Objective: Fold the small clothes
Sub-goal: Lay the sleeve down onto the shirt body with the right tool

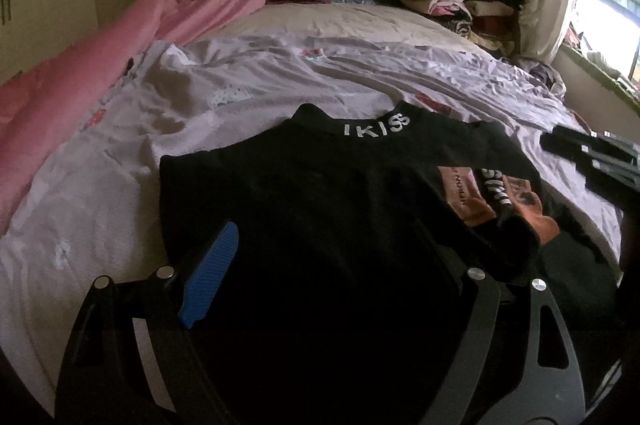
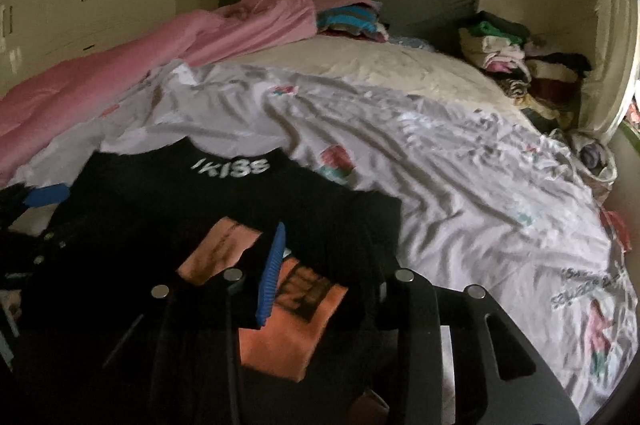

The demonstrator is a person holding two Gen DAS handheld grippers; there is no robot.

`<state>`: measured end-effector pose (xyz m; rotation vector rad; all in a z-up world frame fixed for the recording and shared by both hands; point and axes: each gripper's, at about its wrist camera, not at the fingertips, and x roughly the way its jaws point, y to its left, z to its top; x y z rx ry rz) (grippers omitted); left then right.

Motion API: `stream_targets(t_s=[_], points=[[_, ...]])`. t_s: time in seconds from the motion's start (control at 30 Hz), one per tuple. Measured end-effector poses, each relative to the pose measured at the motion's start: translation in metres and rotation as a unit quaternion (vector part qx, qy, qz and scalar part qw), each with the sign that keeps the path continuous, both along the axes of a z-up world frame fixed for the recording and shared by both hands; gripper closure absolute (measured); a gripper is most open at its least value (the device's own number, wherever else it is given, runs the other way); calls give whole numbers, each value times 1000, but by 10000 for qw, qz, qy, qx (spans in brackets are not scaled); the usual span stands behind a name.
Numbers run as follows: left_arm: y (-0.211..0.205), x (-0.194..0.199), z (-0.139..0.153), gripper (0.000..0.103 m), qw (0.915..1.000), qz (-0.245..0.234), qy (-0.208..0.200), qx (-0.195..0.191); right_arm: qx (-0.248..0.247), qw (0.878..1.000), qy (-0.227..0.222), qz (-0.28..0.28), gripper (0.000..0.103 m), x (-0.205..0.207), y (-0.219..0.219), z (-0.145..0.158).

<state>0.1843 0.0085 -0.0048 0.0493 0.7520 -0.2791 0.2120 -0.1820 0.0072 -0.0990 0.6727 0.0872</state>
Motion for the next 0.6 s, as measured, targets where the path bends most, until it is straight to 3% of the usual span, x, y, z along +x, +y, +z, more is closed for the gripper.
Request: stream_targets(t_s=[0.4,0.6], points=[[7,8,-25,25,9968,-7,797,-13,343,9941,590,847,64,-18,54,-17],[9,6,-27,25,9967,-1,816,2,331,9927,682,938,62,-18,63,-23]])
